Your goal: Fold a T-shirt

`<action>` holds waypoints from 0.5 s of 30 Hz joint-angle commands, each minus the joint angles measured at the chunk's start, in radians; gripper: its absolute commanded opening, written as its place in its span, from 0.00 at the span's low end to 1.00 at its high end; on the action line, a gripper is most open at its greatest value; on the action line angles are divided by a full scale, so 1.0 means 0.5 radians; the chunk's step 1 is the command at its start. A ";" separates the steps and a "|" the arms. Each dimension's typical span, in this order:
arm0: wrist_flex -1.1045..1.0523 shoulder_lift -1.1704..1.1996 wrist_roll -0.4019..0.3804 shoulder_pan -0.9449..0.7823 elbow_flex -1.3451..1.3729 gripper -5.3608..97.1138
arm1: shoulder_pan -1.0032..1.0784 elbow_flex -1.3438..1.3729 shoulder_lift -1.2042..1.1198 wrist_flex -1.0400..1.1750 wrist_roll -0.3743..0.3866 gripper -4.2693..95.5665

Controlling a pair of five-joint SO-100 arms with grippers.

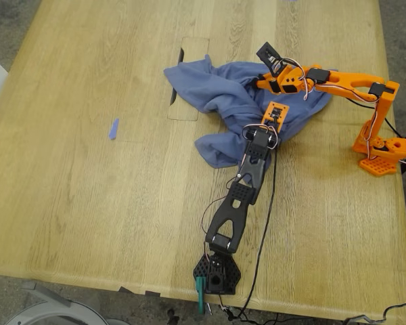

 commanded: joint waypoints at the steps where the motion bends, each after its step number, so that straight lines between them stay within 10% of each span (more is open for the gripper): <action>1: 0.031 0.540 -0.009 -0.092 -0.058 0.05 | -0.018 -0.018 0.199 -0.046 -0.003 0.04; 15: 0.114 0.920 0.003 -0.132 -0.058 0.05 | -0.080 -0.040 0.359 -0.123 -0.012 0.04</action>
